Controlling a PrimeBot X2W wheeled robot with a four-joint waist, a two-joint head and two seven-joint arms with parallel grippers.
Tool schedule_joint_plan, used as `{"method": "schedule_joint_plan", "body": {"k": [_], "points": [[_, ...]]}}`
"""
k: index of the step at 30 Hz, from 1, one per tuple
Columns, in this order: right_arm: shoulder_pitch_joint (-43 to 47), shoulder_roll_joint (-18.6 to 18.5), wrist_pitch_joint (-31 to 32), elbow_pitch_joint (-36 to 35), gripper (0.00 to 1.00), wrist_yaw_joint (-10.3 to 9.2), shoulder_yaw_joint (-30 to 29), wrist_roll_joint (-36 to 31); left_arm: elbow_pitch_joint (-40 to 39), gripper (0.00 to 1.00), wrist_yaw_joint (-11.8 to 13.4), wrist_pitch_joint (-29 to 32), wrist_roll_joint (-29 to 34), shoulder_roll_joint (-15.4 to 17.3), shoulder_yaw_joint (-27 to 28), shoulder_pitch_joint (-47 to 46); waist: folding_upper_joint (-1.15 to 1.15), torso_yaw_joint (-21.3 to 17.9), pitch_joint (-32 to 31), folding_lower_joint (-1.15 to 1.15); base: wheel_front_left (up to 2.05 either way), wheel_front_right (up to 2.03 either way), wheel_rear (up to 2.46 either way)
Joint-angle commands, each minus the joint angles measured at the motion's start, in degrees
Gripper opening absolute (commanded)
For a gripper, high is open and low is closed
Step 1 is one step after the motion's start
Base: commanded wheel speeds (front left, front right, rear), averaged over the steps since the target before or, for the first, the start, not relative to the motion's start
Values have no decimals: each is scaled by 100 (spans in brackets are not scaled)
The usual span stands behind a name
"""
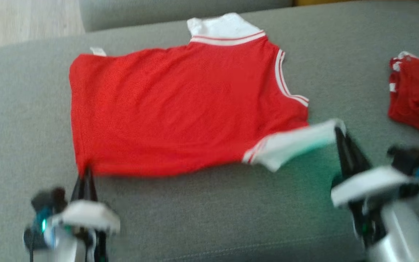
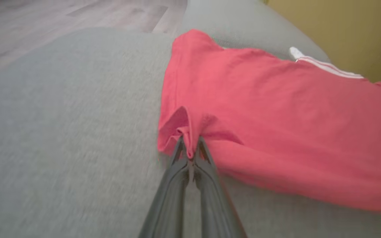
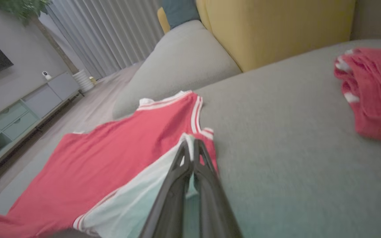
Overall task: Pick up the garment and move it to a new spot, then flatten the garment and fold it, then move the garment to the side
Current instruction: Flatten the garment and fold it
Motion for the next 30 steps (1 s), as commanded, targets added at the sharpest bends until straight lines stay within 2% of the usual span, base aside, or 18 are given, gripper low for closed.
{"method": "schedule_joint_plan", "body": {"k": [1,5,9,21,27,28,29,30], "points": [[-407,-3,-101,-196,0,-5,65,-68,-194,0,30,-30,30,102,143,-450,0,113,184,0,0,0,0],[-1079,113,-280,69,0,-5,28,-157,-81,0,-30,-30,124,102,56,-1048,0,239,467,0,0,0,0],[-1797,180,-512,661,0,-5,6,-299,182,0,-104,-30,273,102,23,-1607,0,318,757,0,0,0,0],[-3294,262,-1223,2332,0,-5,-232,-522,735,0,-118,-30,513,102,137,-2570,0,391,1446,0,0,0,0],[-3791,318,-1363,2869,0,-5,-255,-601,778,0,-143,-30,642,102,124,-2881,0,410,1698,0,0,0,0],[-3839,331,-1371,2938,14,-5,-233,-595,791,34,-140,-30,657,102,115,-2910,0,413,1713,0,0,0,0],[-3876,343,-1378,3006,60,-5,-210,-592,811,88,-134,-30,651,102,110,-2925,0,413,1722,0,0,0,0],[-3901,355,-1382,3073,100,-5,-187,-565,835,100,-128,-30,620,102,105,-2928,0,410,1725,0,0,0,0]]}}
